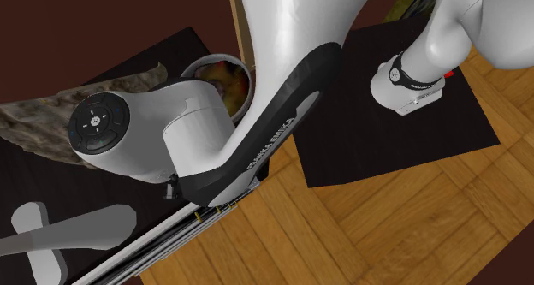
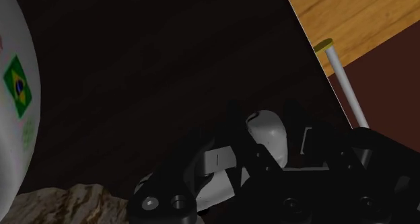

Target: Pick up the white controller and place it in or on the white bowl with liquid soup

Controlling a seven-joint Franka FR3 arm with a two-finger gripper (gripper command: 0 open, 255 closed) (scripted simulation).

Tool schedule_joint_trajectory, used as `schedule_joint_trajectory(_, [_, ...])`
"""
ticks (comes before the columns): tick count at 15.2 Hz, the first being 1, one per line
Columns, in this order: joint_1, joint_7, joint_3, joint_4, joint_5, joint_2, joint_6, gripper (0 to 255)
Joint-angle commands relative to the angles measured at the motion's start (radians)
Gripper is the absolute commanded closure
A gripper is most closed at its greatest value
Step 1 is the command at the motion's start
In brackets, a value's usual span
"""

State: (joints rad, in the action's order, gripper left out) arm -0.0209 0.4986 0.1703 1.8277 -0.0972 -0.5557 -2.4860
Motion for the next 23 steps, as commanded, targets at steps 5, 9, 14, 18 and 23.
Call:
schedule_joint_trajectory(5, [0.0, 0.0, 0.0, 0.0, 0.0, 0.0, 0.0, 255])
schedule_joint_trajectory(9, [0.001, -0.001, 0.001, 0.0, 0.002, 0.009, 0.009, 255])
schedule_joint_trajectory(14, [0.007, -0.006, 0.008, -0.005, 0.011, 0.053, 0.058, 255])
schedule_joint_trajectory(18, [0.01, -0.01, 0.013, -0.013, 0.019, 0.086, 0.099, 255])
schedule_joint_trajectory(23, [0.014, -0.015, 0.018, -0.028, 0.028, 0.123, 0.151, 255])
